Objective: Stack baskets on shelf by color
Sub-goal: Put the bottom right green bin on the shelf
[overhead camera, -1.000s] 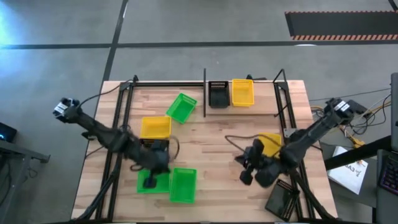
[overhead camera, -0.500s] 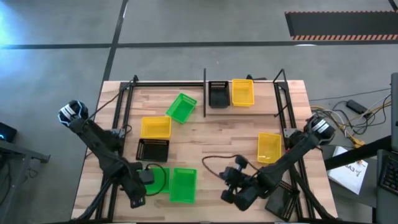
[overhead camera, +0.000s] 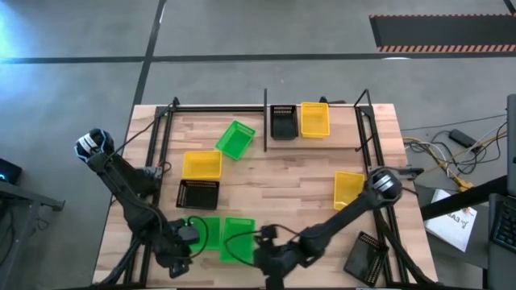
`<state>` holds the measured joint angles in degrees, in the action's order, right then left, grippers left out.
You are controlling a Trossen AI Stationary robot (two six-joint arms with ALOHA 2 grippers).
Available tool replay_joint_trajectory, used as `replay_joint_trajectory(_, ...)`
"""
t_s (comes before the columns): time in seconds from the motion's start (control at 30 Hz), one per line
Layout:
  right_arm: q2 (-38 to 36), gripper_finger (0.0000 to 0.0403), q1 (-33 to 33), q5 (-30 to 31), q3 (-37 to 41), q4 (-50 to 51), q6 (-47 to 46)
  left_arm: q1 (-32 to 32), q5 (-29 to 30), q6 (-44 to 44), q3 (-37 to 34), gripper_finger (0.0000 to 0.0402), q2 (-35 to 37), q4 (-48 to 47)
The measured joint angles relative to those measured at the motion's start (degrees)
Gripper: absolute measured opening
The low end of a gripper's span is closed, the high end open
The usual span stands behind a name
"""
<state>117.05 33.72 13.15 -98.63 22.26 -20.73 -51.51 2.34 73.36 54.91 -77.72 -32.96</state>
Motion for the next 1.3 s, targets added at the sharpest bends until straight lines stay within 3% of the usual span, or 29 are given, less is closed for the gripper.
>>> replay_joint_trajectory(0.13,6.1,0.0177,-1.6,-5.5,-4.7,-3.9,5.0,-0.1,2.4,0.0,0.1,0.0155,-0.1,1.2)
replay_joint_trajectory(0.4,17.0,0.0168,-1.9,2.9,-18.4,2.5,6.0,-0.1,2.8,2.8,0.0,0.0155,-0.1,2.3)
replay_joint_trajectory(0.6,20.4,0.0142,-2.2,3.8,-23.9,7.0,3.8,-0.3,6.3,2.8,0.2,0.0155,-0.1,4.7)
replay_joint_trajectory(0.73,20.1,0.0101,-3.1,3.5,-23.6,7.7,3.8,-0.3,8.2,2.9,0.2,0.0155,-0.4,7.1)
replay_joint_trajectory(0.9,19.0,0.002,-4.1,2.9,-23.6,11.5,3.8,-0.3,10.2,2.9,0.1,0.0155,-0.7,9.2)
replay_joint_trajectory(1.1,13.2,0.001,-4.0,5.5,-23.6,20.7,4.8,-0.3,12.1,2.8,0.0,0.0155,-0.6,9.0)
replay_joint_trajectory(1.3,4.1,0.0009,-3.2,7.4,-22.2,37.7,3.6,-0.3,18.5,2.3,0.0,0.0155,-0.6,9.0)
